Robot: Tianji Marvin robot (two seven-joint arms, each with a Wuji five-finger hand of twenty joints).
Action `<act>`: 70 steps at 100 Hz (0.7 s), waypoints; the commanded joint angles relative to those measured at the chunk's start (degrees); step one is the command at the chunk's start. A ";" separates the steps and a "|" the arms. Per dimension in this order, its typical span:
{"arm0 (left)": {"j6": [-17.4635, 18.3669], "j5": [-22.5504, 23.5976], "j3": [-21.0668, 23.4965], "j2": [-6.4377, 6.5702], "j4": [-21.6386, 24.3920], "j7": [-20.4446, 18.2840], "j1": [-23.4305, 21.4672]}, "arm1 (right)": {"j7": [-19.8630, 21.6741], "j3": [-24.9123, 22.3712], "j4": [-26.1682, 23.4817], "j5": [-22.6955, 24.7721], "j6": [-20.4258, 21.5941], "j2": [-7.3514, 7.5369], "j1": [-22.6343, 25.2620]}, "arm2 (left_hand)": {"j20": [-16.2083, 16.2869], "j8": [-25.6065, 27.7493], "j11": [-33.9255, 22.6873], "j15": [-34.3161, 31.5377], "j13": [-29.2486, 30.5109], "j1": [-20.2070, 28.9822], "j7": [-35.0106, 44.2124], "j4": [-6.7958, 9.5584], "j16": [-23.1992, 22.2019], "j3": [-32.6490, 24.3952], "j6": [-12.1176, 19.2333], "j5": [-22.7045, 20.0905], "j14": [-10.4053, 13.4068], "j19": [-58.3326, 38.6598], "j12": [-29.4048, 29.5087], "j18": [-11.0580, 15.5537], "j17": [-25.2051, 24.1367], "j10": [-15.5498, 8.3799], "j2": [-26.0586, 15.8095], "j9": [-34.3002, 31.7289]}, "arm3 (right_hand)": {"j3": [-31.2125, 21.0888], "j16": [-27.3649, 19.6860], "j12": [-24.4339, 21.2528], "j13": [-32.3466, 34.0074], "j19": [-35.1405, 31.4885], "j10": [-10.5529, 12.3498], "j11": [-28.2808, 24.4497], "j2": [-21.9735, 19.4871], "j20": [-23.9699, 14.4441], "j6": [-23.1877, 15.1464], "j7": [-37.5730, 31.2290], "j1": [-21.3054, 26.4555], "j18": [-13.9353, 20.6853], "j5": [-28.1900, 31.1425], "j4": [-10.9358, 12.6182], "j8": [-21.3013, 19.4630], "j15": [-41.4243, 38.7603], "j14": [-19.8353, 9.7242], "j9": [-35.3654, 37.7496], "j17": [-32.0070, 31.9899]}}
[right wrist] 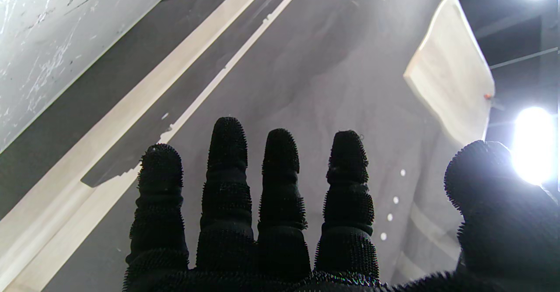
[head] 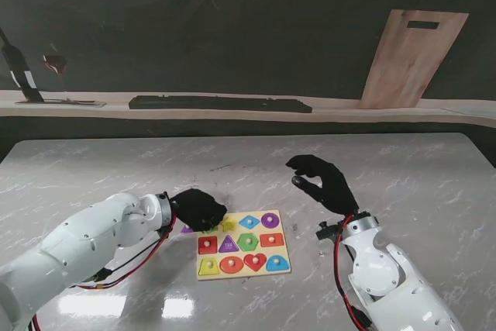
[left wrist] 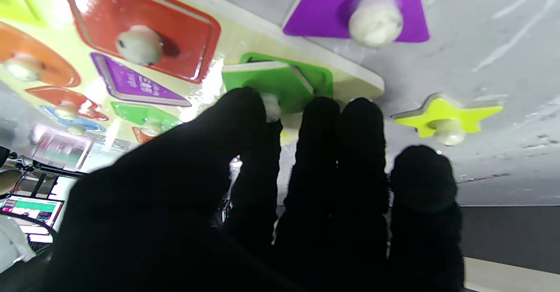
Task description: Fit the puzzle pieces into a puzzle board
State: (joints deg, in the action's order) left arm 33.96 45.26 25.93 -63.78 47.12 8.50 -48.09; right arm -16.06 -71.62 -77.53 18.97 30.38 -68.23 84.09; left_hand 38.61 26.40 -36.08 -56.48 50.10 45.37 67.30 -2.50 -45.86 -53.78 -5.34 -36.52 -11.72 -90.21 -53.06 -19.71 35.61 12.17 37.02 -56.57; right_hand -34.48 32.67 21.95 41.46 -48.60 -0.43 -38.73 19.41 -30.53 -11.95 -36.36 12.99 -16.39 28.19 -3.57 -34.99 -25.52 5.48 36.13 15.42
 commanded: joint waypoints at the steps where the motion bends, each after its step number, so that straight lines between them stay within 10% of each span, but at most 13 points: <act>1: 0.06 0.43 0.19 0.63 0.51 -0.73 -0.03 | -0.17 0.08 -0.27 0.09 0.17 -0.29 0.45 | -0.76 0.60 -0.55 -0.72 -0.28 2.36 2.65 1.05 -0.70 -1.25 -0.10 1.33 2.86 -1.60 -0.88 5.45 -0.38 0.70 -0.13 0.44 | 0.93 0.48 0.50 0.77 -0.83 0.27 -0.29 -1.23 -0.75 -1.74 -0.35 0.53 -0.57 0.79 1.33 0.24 -0.58 0.28 1.49 -0.22; 70: 3.70 5.44 -3.26 1.46 -0.29 4.22 2.31 | -0.11 0.00 -0.25 0.04 0.14 -0.28 0.45 | -0.85 1.93 1.24 1.76 -1.81 4.59 2.68 0.74 -2.82 -2.02 1.16 3.08 2.62 0.50 -2.35 6.04 -2.51 -0.51 0.28 2.37 | 0.84 0.47 0.50 0.73 -0.79 0.22 -0.31 -1.22 -0.75 -1.80 -0.32 0.43 -0.60 0.84 1.33 0.23 -0.56 0.25 1.55 -0.24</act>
State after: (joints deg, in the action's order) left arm 37.40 50.10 23.25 -62.57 47.39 12.05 -46.66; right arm -16.09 -71.70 -77.60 18.92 30.34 -68.23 84.21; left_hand 38.61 27.22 -35.84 -55.06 49.08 48.22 67.35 -2.50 -47.23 -54.16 -5.58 -34.45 -11.61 -89.66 -54.43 -19.71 33.54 11.72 37.00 -55.32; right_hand -34.48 32.68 21.96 41.46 -48.60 -0.43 -38.73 19.41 -30.53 -11.96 -36.36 12.99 -16.40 28.19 -3.57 -34.99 -25.52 5.49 36.13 15.42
